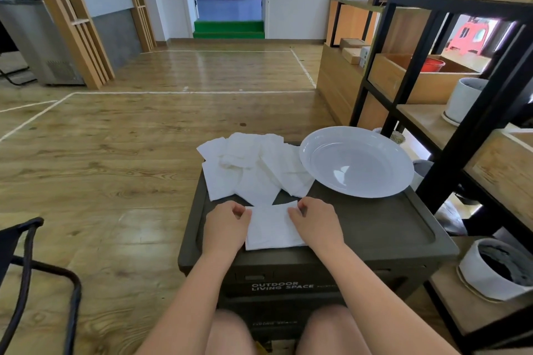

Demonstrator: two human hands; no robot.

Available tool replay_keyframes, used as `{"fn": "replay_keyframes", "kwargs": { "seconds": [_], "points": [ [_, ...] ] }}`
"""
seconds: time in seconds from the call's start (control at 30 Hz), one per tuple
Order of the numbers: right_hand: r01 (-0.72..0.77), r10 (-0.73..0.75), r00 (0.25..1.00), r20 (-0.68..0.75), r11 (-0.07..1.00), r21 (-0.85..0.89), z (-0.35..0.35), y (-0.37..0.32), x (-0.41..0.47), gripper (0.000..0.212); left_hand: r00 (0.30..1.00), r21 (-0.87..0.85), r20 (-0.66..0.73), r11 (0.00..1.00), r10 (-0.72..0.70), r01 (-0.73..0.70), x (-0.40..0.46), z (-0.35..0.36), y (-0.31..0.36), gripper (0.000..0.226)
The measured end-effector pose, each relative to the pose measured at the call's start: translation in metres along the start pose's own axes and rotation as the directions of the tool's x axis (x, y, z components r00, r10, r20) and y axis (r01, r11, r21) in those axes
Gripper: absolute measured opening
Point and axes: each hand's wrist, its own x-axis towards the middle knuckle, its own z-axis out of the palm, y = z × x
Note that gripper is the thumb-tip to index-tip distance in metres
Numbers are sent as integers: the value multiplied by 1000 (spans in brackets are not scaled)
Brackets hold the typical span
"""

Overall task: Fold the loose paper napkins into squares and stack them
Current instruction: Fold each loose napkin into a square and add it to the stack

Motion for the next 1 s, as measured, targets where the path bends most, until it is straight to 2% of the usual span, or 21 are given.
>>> {"fn": "replay_keyframes", "kwargs": {
  "seconds": [0.13, 0.2, 0.3, 0.37, 0.43, 0.6, 0.73, 0.83, 0.9, 1.0],
  "points": [
    [-10, 10, 1000, -12, 1000, -17, 3, -1, -4, 12, 999, 79, -32, 997, 5, -2, -6, 4, 3, 8],
    [-16, 17, 999, -45, 1000, 20, 4, -2, -6, 21, 998, 88, -69, 996, 7, -1, -8, 5, 4, 9],
    [89, -91, 990, -105, 996, -27, 7, -1, -6, 28, 994, 90, -89, 995, 59, -51, -6, 6, 2, 19],
    [155, -162, 984, -73, 984, -93, 9, 0, -5, 18, 991, 128, -57, 985, 119, -111, -1, 5, 1, 12],
    [157, -160, 987, -24, 982, -102, 12, 2, -3, 15, 985, 177, -32, 971, 169, -161, 7, 1, 2, 3],
    [134, -133, 991, 22, 990, -48, 7, -1, 12, 9, 930, 251, -236, 942, 282, -222, 65, -19, 13, 11],
    [134, -133, 991, -23, 990, 48, 2, -10, 26, 8, 961, 224, -53, 941, 271, -253, 113, -12, 25, 37],
    [161, -158, 986, -49, 984, 79, 1, -18, 32, 8, 941, 352, 50, 875, 336, -332, 124, 11, 36, 48],
    [175, -171, 984, -51, 981, 87, 1, -21, 33, 7, 934, 400, 53, 850, 352, -343, 126, 21, 39, 45],
    [179, -174, 983, -55, 980, 91, 0, -23, 34, 6, 925, 474, 14, 811, 381, -342, 124, 25, 38, 27]
  ]
}}
